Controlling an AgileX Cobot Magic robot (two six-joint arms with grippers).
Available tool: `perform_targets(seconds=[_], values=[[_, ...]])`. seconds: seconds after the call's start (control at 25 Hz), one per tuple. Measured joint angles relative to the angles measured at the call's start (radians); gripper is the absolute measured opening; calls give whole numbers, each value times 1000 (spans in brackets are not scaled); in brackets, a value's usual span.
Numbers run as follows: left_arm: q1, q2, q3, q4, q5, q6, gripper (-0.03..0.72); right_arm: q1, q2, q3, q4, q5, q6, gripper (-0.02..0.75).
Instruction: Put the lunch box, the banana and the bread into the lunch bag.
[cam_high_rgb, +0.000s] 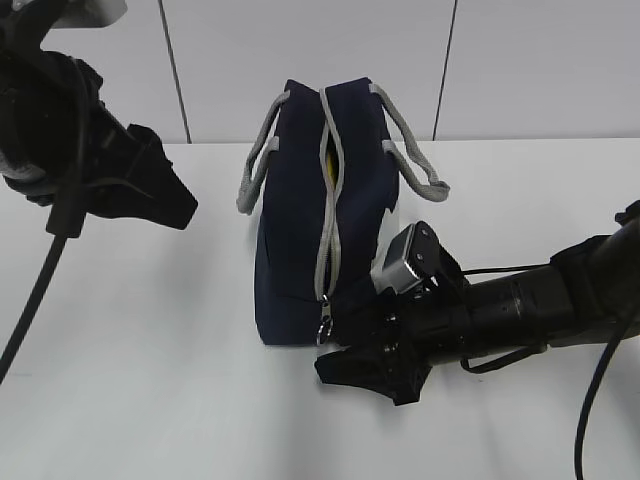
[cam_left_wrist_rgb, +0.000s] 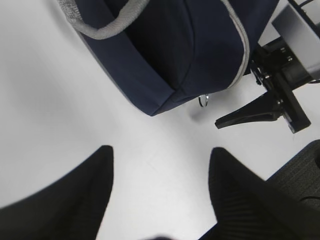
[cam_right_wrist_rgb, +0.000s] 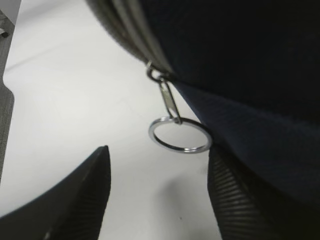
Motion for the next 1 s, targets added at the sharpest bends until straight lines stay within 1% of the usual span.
perform_targets(seconds=[0.24, 0.76, 0.88, 1.0], values=[[0, 0, 0, 0, 2, 0, 424, 0, 0, -2, 0, -9, -22, 475], [0, 0, 0, 0, 3, 0, 424, 0, 0, -2, 0, 96, -29, 475], [0, 0, 0, 0, 3, 0, 424, 0, 0, -2, 0, 101, -30, 475], [0, 0, 0, 0, 3, 0, 424, 0, 5, -2, 0, 101, -30, 447]])
